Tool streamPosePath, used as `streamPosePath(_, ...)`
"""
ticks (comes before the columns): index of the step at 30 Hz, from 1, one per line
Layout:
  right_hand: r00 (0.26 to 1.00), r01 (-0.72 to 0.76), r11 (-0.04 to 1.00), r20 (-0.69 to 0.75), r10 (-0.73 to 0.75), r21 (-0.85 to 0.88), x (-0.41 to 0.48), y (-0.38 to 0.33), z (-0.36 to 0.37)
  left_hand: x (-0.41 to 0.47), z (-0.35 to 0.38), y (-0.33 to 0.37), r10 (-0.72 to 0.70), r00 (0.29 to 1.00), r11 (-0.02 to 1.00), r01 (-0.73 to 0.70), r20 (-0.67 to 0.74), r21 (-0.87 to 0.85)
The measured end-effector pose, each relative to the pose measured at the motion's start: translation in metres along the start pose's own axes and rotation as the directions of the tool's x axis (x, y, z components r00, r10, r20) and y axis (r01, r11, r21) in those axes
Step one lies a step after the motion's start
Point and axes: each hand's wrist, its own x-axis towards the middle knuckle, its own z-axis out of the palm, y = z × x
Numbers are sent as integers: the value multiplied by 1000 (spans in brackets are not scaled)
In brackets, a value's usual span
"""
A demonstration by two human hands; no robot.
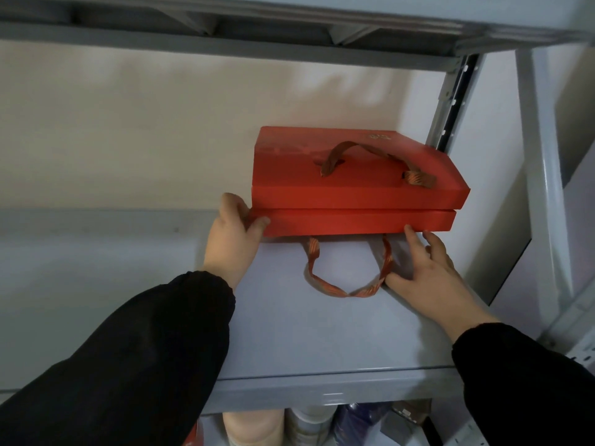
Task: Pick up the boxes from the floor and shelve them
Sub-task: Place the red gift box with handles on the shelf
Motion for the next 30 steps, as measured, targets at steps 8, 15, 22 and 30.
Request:
streamPosePath(8,1000,4,1000,-1,-4,-11,0,-2,0,6,5,10,-78,997,988,79,11,-130)
streamPosePath(15,1000,-16,1000,8,16,-3,-2,-4,-1,5,6,4,-63,998,993,65,15,-103)
streamPosePath(22,995,-87,987,-68,79,-136,-9,-11,0,-40,-7,-11,-200,955,781,19,221,625)
streamPosePath(30,940,-234,909,159,302,-344,-45,-29,-6,-107,-51,21,-290,741,688,-279,606,670)
